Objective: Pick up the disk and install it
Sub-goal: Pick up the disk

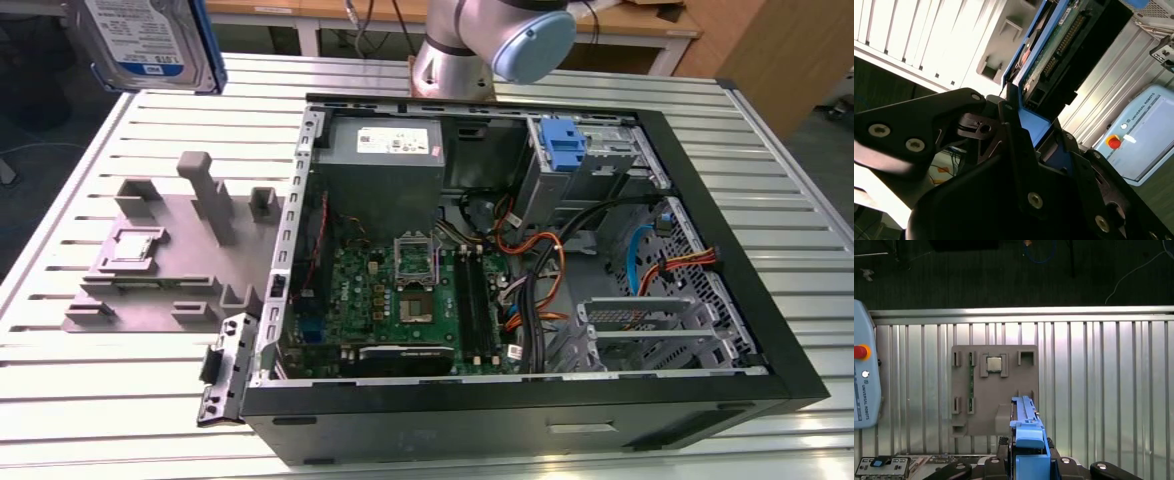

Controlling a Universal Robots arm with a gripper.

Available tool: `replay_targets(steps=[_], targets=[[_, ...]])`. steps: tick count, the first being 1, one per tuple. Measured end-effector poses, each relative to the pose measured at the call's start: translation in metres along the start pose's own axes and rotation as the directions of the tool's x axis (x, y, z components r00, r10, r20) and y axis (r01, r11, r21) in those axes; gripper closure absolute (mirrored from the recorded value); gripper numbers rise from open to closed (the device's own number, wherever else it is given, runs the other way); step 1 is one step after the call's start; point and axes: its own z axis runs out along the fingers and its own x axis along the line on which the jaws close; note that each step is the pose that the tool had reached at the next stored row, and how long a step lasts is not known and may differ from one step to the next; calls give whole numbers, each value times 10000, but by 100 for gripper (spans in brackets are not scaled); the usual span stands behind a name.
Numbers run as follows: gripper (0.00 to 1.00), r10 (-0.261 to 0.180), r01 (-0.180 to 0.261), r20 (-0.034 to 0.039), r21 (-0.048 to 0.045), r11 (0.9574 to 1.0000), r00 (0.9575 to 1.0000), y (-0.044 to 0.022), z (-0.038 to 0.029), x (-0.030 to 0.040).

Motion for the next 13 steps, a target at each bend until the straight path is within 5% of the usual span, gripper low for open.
replay_targets(steps=[13], targets=[[63, 1, -1, 0, 0, 10000, 10000, -199, 2, -6]])
